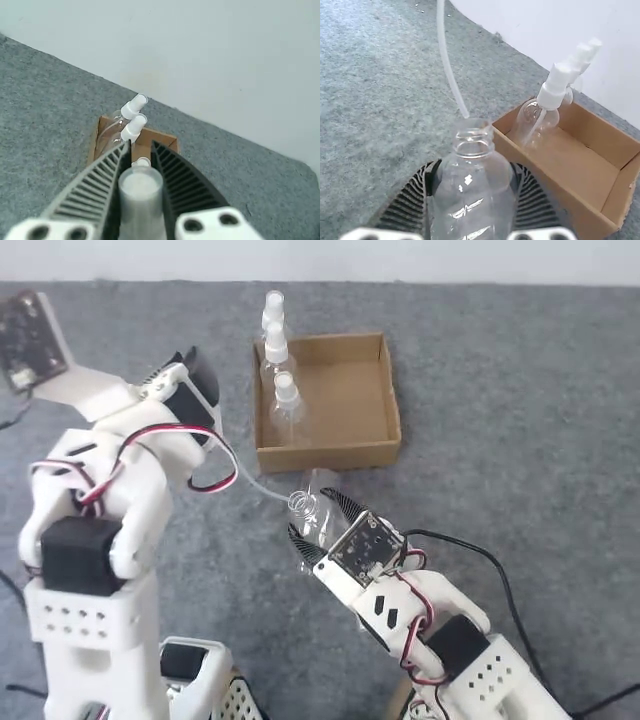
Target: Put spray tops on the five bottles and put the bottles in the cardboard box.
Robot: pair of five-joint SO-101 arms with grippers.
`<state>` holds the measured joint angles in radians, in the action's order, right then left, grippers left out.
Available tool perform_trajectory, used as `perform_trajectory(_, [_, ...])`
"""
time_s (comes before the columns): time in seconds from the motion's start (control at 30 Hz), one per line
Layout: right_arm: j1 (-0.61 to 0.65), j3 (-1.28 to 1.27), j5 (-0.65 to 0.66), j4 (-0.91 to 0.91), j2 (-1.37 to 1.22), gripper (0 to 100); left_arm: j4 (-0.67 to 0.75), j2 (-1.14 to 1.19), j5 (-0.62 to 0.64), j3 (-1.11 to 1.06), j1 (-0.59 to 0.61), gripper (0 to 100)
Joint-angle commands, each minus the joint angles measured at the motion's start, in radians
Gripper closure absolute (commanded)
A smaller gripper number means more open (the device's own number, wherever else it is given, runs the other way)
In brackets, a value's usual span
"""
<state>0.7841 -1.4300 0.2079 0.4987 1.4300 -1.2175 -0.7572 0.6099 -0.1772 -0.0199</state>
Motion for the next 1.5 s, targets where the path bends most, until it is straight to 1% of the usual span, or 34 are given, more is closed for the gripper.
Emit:
perform_trajectory(0.0, [0.007,0.023,0.014,-0.025,0.027,99.2,0.055,-0.026,-0.009,-0.019,-0.006,99])
perform_trajectory(0.23, [0.007,0.021,0.014,-0.025,0.027,99.2,0.106,-0.028,-0.012,-0.099,-0.081,99])
perform_trajectory(0.53, [0.007,0.020,0.008,-0.025,0.027,99.2,0.114,-0.028,-0.008,-0.130,-0.089,99])
perform_trajectory(0.73, [0.007,0.018,0.003,-0.025,0.027,99.2,0.110,-0.028,-0.008,-0.186,-0.166,99])
perform_trajectory(0.97, [0.001,0.018,-0.055,-0.019,0.027,99.2,0.110,-0.028,-0.008,-0.219,-0.169,99])
perform_trajectory(1.3, [0.001,0.018,-0.058,-0.024,0.027,99.2,0.110,-0.028,-0.012,-0.262,-0.173,99])
perform_trajectory(1.47, [-0.001,0.018,-0.058,-0.022,0.027,99.2,0.114,-0.028,-0.015,-0.280,-0.245,99])
